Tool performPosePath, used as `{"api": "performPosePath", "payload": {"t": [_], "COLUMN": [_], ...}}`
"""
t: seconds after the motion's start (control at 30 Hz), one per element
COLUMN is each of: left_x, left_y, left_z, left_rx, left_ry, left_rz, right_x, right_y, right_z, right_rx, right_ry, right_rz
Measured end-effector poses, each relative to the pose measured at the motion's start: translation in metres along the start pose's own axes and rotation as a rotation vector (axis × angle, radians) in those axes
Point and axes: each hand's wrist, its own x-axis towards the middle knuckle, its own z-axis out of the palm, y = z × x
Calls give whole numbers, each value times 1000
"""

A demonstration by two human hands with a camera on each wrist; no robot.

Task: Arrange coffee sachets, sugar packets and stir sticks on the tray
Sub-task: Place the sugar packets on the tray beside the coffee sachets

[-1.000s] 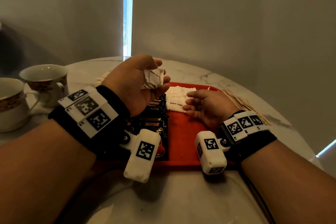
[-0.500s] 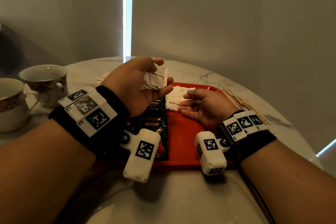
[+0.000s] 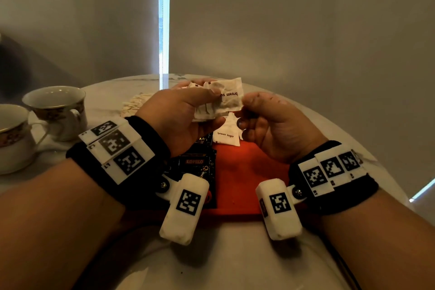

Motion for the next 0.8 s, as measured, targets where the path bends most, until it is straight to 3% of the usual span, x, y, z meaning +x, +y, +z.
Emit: {"api": "performPosePath", "payload": {"t": [0.23,0.63,0.8], "left_x": [0,0,-3], "left_y": [-2,0,1], "left_z": [-1,-1,-1], "left_rx": [4,29,104], "left_ry": [-22,76,-15], "left_rz": [-8,-37,-54], "right_x": [-1,2,-2], "right_y": [-1,-8,-8], "right_z": [3,0,6], "right_rx": [-31,263,258], "right_ry": [55,181,142], "right_rz": [-4,-50,-24]}}
